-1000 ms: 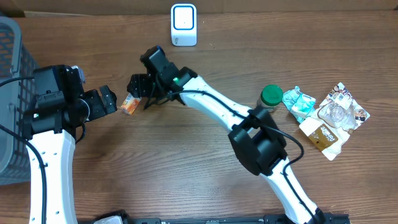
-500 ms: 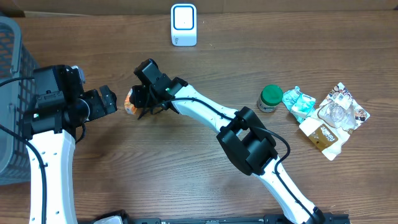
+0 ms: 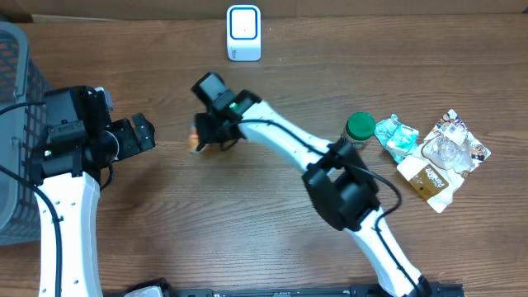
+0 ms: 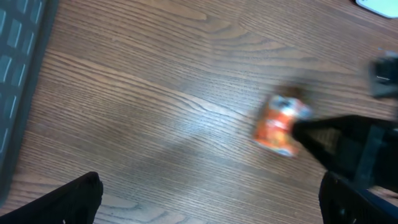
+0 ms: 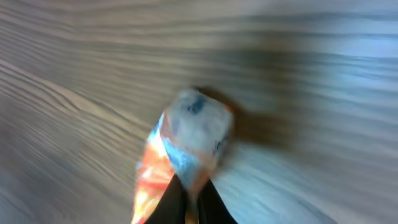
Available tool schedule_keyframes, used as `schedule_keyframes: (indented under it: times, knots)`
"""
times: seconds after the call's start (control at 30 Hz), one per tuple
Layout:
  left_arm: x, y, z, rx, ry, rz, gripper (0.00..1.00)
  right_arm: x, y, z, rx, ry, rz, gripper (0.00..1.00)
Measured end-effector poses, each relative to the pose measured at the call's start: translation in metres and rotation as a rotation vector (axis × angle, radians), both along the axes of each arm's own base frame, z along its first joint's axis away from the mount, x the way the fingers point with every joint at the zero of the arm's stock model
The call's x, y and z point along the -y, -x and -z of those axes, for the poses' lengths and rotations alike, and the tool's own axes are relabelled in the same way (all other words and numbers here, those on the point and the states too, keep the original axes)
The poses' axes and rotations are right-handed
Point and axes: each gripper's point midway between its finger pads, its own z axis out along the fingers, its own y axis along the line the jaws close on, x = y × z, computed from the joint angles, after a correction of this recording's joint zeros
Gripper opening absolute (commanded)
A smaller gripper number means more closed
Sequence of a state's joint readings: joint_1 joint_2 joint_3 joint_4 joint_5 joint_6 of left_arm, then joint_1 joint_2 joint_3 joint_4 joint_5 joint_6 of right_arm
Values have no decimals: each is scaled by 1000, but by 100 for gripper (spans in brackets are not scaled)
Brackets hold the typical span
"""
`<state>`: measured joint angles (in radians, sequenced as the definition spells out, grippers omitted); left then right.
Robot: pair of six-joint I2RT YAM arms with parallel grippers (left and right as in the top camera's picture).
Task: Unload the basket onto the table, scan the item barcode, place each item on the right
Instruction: 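Lower the right gripper onto the orange packet and grasp it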
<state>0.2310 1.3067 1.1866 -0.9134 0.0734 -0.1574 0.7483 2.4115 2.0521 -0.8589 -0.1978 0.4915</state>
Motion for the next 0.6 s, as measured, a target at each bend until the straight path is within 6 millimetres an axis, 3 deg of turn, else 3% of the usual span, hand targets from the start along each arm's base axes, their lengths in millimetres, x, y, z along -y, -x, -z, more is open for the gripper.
schedule_keyframes:
  times: [0.17,0.27,0.43,0.6]
  knots:
    - [0,0,0,0,0,0,100,65,8,-36,23,208,-26,4]
    - [0,0,0,0,0,0,99,90,16,-45,49,337,-49,4]
    - [0,0,0,0,0,0,100,112,17,-31,132,542,-79,4]
    - [0,0,0,0,0,0,99,121,22,2,133,675,-120,16]
